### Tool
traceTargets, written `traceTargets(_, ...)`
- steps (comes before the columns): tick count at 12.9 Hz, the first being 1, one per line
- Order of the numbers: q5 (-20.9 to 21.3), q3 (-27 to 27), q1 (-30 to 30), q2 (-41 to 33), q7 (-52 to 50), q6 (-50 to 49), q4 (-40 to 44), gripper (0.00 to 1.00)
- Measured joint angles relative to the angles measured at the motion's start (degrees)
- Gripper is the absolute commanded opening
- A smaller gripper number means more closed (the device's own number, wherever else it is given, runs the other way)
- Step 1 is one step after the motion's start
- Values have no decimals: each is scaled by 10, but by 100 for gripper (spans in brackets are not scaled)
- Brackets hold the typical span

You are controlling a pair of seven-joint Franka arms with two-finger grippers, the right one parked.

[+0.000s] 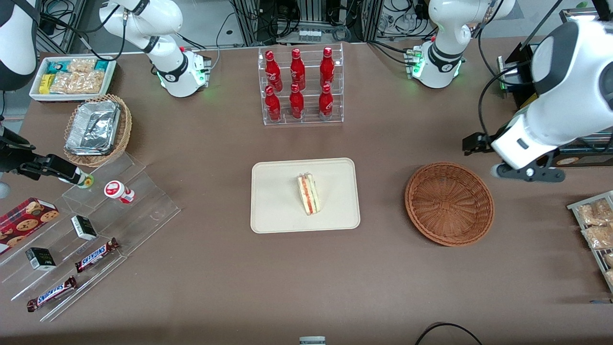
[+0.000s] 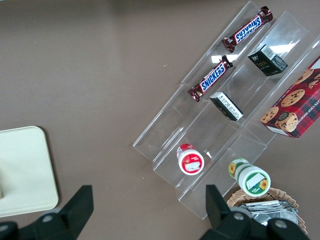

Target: Place sandwich from basket to tray

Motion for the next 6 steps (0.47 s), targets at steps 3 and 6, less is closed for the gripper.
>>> traceTargets(3,0,14,5,-27,14,-19,1,100)
traceTargets(6,0,53,-6,-35,21,-43,17,100)
